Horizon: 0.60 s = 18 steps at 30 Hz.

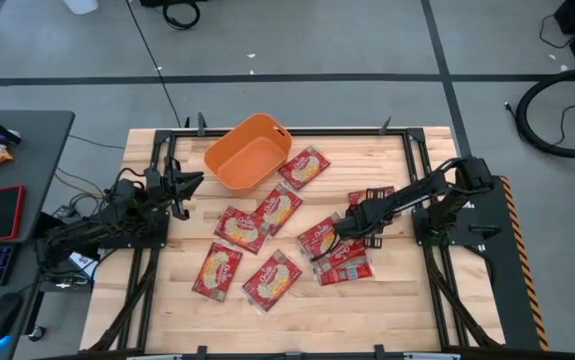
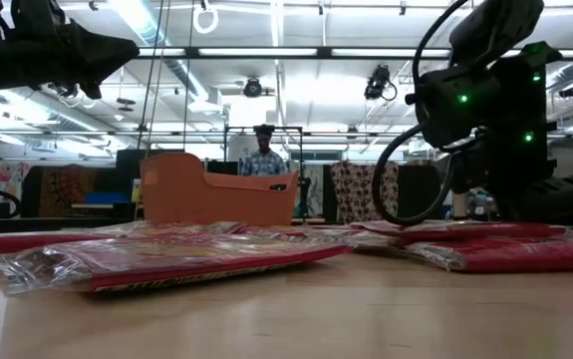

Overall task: Sort popcorn bags into baskets
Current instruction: Put the red popcorn bag into the orange bin

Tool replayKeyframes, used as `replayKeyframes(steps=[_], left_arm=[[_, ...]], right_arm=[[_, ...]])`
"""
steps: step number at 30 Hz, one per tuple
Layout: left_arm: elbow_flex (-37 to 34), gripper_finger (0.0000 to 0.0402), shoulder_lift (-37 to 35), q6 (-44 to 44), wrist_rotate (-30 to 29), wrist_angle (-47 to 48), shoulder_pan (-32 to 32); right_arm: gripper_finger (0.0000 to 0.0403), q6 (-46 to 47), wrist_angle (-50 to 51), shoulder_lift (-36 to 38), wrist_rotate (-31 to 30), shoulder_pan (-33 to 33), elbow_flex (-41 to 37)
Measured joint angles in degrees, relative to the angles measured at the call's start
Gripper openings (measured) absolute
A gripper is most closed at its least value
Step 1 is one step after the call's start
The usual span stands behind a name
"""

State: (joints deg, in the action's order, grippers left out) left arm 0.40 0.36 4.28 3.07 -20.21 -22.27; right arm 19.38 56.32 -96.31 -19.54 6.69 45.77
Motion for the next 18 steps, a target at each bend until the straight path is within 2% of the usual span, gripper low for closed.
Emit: replayKeyframes(steps=[5, 7, 13, 18], left_arm=[[0.01, 0.0057, 0.00, 0.01, -0.02, -0.04, -0.01], [0.00, 0.0057, 0.00, 0.01, 0.00, -0.02, 0.01], [-0.01, 0.0057, 0.00, 0.01, 0.00, -0.02, 0.01], [-0.02, 0.0057, 0.00, 0.01, 0.00, -0.03, -0.01]], right_arm=[[0.0035, 0.07, -0.16, 0.02, -0.05, -0.12, -0.06], [0.0013, 0.32, 0.37, -0.02, -0.13, 0.15, 0.43], [0.0012, -0.27, 5.92, -0.13, -1.58, 1.59, 6.86], [0.0007, -3.36, 10.68, -0.13, -7.33, 1.81, 15.34]])
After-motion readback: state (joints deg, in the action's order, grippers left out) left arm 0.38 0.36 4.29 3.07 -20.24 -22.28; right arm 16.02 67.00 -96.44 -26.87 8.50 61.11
